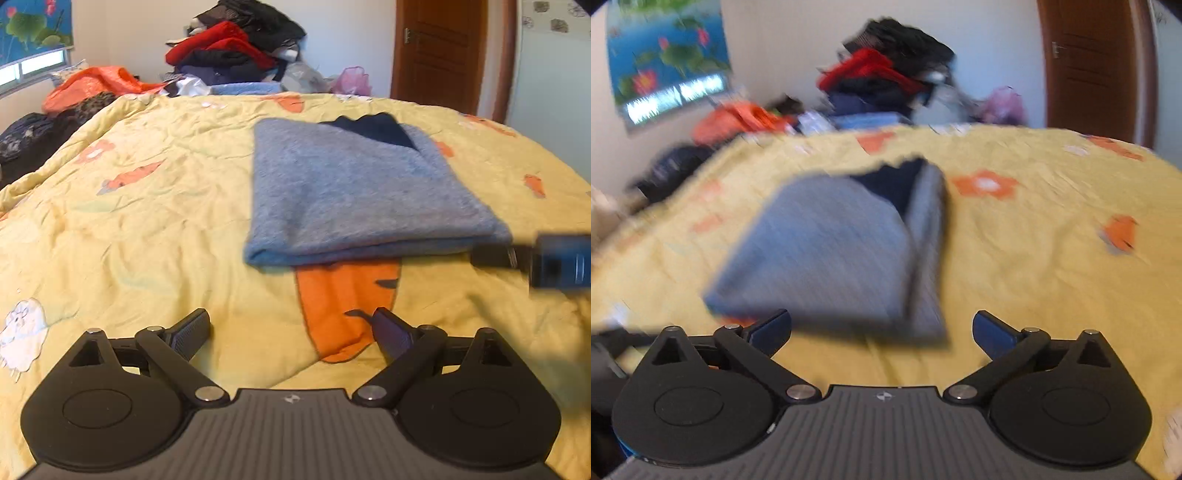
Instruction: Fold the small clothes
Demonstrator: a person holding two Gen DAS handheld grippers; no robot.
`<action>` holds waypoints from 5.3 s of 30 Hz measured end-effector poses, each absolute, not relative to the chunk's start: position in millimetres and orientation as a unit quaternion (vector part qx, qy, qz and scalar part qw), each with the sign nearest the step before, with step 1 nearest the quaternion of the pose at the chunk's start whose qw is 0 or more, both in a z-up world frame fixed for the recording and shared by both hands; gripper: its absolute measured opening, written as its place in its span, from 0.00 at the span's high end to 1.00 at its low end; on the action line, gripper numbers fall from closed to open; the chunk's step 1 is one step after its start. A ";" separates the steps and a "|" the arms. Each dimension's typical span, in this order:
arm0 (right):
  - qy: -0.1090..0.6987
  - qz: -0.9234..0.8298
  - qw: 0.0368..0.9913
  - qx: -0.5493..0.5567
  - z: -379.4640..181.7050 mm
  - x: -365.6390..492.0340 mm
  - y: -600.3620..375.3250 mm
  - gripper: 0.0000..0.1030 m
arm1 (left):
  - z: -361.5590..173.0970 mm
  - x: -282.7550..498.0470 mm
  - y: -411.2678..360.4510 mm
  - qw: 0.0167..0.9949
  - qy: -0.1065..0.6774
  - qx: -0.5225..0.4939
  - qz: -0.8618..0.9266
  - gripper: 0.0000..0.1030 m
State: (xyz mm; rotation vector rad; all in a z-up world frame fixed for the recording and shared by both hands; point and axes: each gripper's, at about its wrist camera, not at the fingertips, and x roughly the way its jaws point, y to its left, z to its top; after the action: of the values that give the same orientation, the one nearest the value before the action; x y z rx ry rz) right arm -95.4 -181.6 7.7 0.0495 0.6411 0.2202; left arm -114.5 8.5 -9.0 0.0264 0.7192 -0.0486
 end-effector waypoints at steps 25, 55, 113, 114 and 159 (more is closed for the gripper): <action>0.326 0.014 0.945 -0.012 -23.0 -123.9 -170.2 0.00 | -12.1 -100.9 22.9 0.934 0.356 0.008 -0.021 0.00; 0.322 0.017 0.946 -0.012 -23.7 -124.8 -168.7 0.00 | -12.1 -100.5 22.8 0.934 0.356 0.008 -0.021 0.00; 0.326 -0.012 0.945 -0.006 -24.1 -111.0 -167.6 0.00 | -11.9 -104.0 17.4 0.936 0.353 0.000 0.004 0.00; 0.325 -0.012 0.945 -0.006 -24.1 -111.0 -167.8 0.00 | -12.0 -104.3 17.3 0.936 0.353 0.000 0.004 0.00; 0.345 0.010 0.938 -0.020 -0.7 -121.5 -161.3 0.00 | 17.7 -110.2 27.3 0.926 0.378 -0.017 0.011 0.00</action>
State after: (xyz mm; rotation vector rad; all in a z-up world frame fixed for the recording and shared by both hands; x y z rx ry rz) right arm -121.5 -161.3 -0.7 -0.0410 0.7045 0.0207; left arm -110.2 27.3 17.7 -0.0341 0.7750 0.0224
